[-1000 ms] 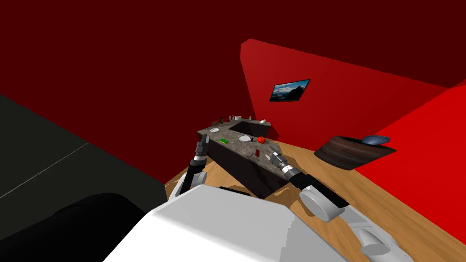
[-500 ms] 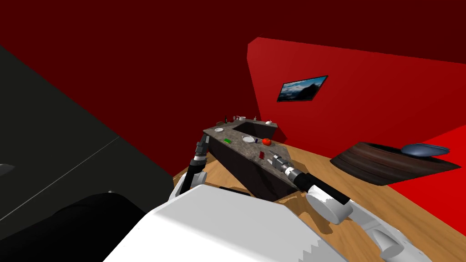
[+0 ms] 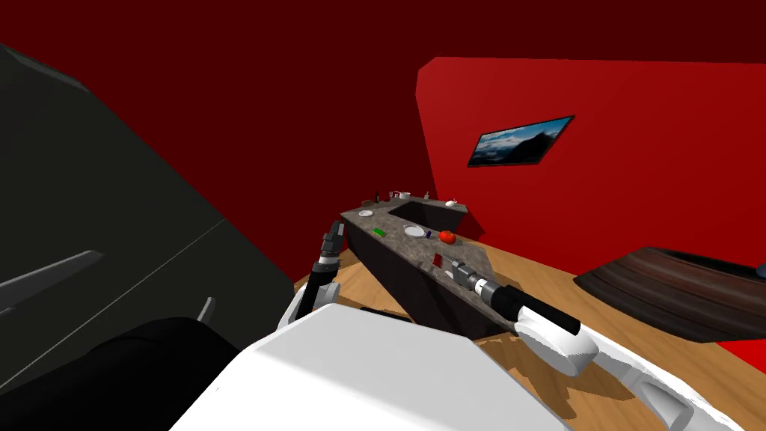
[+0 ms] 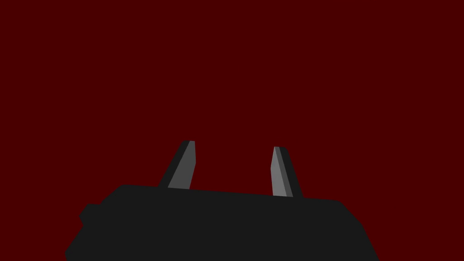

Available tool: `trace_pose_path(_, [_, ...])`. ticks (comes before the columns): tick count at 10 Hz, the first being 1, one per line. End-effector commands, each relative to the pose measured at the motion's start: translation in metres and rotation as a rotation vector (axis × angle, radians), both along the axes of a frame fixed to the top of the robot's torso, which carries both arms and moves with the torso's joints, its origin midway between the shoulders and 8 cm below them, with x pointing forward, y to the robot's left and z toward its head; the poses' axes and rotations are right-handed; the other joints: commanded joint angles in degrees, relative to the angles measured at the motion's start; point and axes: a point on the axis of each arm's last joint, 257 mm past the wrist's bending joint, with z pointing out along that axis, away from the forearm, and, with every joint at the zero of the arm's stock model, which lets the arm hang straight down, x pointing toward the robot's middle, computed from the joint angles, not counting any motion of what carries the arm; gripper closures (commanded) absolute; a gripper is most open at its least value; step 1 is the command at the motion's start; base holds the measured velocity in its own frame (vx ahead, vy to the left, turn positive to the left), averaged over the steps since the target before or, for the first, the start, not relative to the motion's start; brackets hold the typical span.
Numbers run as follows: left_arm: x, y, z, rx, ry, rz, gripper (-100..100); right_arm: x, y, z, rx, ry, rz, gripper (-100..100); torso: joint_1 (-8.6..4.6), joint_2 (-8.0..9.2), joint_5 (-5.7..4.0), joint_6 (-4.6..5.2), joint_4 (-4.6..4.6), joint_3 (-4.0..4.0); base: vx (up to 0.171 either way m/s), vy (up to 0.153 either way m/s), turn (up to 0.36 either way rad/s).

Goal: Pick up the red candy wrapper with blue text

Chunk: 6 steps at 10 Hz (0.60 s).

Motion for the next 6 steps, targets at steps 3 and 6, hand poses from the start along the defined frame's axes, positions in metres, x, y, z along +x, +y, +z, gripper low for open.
trace_pose_path(3, [0.0,0.0,0.0,0.0,0.0,0.0,0,-0.021,-0.026,-0.033,-0.092,0.134,0.004,-100,0.01,-0.03,0.0,0.01,-0.01,-0.01,0.031,0.015,0.192])
trace_pose_path(6, [0.0,0.0,0.0,0.0,0.0,0.0,0,-0.032,-0.044,-0.045,-0.163,0.2,0.017,-100,0.0,-0.08,0.0,-0.03,-0.02,-0.04,0.037,0.005,0.133])
